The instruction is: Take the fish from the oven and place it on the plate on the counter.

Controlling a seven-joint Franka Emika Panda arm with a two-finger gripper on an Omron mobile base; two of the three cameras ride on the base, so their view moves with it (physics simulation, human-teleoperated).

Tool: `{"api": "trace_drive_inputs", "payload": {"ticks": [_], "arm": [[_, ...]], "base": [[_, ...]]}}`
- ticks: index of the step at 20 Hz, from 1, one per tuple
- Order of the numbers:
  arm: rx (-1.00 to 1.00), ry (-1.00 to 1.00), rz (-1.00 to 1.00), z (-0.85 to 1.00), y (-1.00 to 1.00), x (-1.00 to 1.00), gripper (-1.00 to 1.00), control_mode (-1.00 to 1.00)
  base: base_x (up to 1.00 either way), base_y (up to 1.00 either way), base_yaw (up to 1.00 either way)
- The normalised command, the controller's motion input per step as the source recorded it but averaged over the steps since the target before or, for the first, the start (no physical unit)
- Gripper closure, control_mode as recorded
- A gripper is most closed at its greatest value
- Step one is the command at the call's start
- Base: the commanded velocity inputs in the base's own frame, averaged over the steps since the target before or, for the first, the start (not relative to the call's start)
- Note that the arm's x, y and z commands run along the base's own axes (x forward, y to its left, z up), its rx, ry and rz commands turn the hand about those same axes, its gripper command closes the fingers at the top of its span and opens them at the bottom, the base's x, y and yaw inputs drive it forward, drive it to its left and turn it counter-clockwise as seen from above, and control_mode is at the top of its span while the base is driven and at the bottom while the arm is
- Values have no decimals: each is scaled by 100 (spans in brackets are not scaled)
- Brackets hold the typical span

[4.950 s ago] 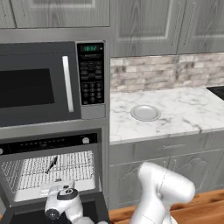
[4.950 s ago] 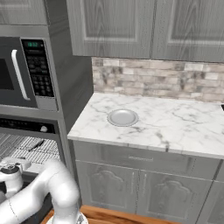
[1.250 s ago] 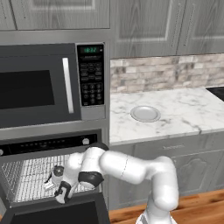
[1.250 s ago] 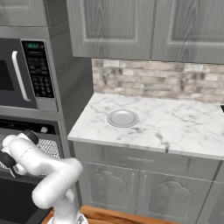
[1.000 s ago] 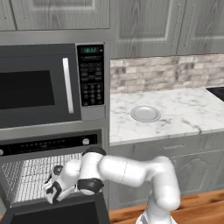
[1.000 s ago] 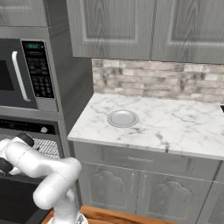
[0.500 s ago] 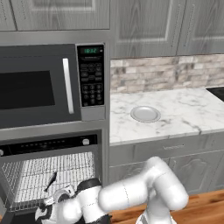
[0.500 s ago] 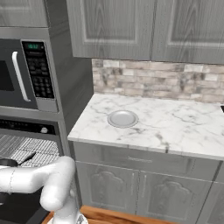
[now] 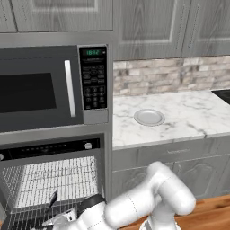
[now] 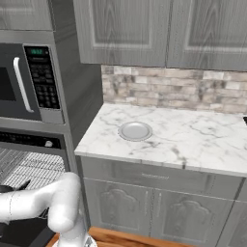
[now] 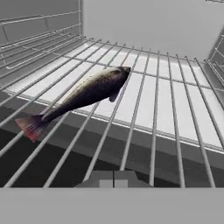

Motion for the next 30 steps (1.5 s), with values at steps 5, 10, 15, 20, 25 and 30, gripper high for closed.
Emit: {"api": "trace_drive_inputs", "payload": {"ticks": [5,10,15,20,25,30], "arm": [[10,65,0,-1,-25,-100,100,-100],[18,75,0,21,-35,-100,100,-100],[12,7,0,93,-6,-86,100,-100],[5,-49,-3,82,0,-50,100,-100],[1,-51,-9,88,0,-25,100,-100],[6,-15,-14,84,-6,-4,100,-100]], "base": [[0,0,0],[0,0,0],[0,0,0],[0,0,0],[0,0,0],[0,0,0]]}}
